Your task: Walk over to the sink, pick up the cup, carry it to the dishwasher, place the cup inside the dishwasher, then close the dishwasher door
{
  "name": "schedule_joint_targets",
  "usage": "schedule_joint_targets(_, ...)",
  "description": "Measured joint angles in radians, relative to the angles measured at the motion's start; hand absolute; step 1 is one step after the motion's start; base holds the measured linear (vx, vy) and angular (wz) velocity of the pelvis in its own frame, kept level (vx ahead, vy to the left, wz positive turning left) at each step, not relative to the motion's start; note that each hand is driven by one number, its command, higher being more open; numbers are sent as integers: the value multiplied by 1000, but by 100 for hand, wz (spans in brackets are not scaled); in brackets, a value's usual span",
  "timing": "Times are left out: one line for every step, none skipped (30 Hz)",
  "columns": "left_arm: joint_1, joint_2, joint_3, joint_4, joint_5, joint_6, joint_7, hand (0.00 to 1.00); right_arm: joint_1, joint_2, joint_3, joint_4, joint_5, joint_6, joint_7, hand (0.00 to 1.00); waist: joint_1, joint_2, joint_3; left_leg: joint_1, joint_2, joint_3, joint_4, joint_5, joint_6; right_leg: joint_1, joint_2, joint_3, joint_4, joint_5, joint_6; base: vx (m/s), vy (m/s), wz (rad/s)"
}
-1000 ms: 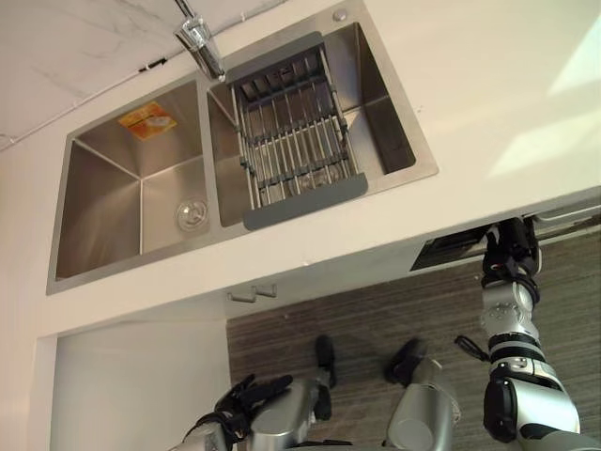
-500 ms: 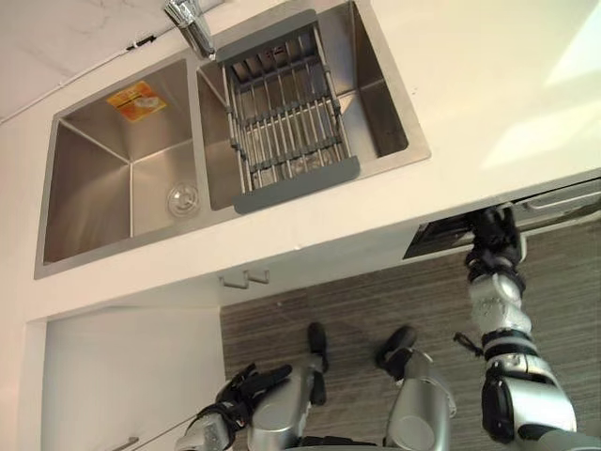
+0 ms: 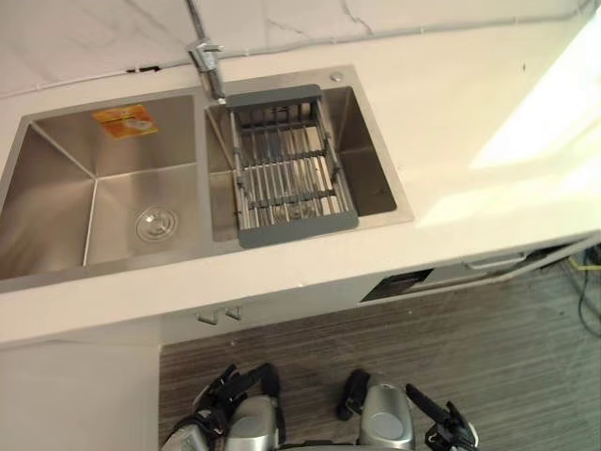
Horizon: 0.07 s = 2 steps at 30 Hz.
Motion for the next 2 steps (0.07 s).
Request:
schedule_joint_targets(-6, 15, 13, 9, -5, 25, -11, 100, -2, 18, -10, 21, 1, 2, 21, 100, 0, -26, -15, -5, -11, -22, -4, 1, -1, 30, 2, 25, -66, 24, 23, 71, -96, 52)
schedule_joint_targets(-8, 14, 20, 12, -12, 33, -11, 100, -18, 25, -15, 36, 3, 8, 27, 100, 7, -23, -22, -6, -3, -22, -14, 11, -11, 54, 17, 23, -122, 21, 25, 50, -82, 36)
